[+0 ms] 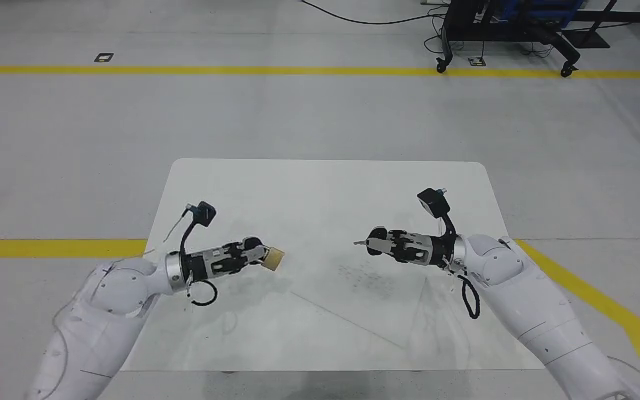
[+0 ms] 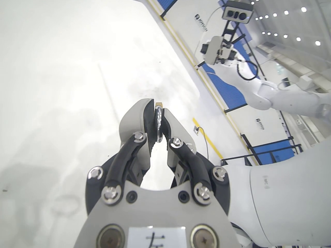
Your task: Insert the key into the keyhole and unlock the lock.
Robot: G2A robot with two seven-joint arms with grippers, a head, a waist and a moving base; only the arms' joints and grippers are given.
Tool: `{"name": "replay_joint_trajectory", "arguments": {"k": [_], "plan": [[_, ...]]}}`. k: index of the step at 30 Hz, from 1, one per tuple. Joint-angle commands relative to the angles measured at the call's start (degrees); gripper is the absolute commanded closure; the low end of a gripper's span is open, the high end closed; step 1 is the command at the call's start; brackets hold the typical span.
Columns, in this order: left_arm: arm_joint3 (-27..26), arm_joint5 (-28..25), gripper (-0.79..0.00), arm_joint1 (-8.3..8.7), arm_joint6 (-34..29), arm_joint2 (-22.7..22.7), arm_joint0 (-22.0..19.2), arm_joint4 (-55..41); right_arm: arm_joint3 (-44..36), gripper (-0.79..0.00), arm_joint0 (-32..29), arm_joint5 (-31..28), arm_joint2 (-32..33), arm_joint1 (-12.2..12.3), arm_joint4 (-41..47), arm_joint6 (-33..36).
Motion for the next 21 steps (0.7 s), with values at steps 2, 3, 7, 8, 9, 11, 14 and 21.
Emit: {"name": "replay_joint_trajectory", "arguments": {"k": [2, 3, 7, 8, 9, 11, 14, 21], "plan": [[0.86, -0.89, 0.0, 0.0, 0.28, -0.08, -0.71, 1.52, 0.0, 0.0, 0.0, 0.0, 0.0, 0.0, 0.0, 0.0], [0.86, -0.89, 0.0, 0.0, 0.28, -0.08, -0.71, 1.52, 0.0, 0.0, 0.0, 0.0, 0.0, 0.0, 0.0, 0.0], [1.03, -0.38, 0.0, -0.02, 0.64, -0.09, -0.61, 1.43, 0.0, 0.0, 0.0, 0.0, 0.0, 0.0, 0.0, 0.0], [1.05, 1.42, 0.0, -0.14, 1.2, 0.36, -0.49, 0.68, 0.0, 0.0, 0.0, 0.0, 0.0, 0.0, 0.0, 0.0], [1.35, 2.9, 0.0, -0.3, 1.92, 0.76, -0.64, -0.92, 0.0, 0.0, 0.0, 0.0, 0.0, 0.0, 0.0, 0.0], [2.77, 5.8, 0.0, -0.77, 0.64, 2.68, -1.51, -6.53, 0.0, 0.0, 0.0, 0.0, 0.0, 0.0, 0.0, 0.0], [7.18, 11.7, 0.0, -1.78, -2.3, 5.8, -4.73, -16.54, -1.18, 0.0, -0.61, 2.54, -0.13, -0.15, -1.58, -2.05], [19.16, 15.89, 0.0, -4.94, -14.26, 11.31, -12.33, -41.98, -5.04, 0.0, 0.85, 5.63, -3.53, -1.65, -4.54, -6.42]]}}
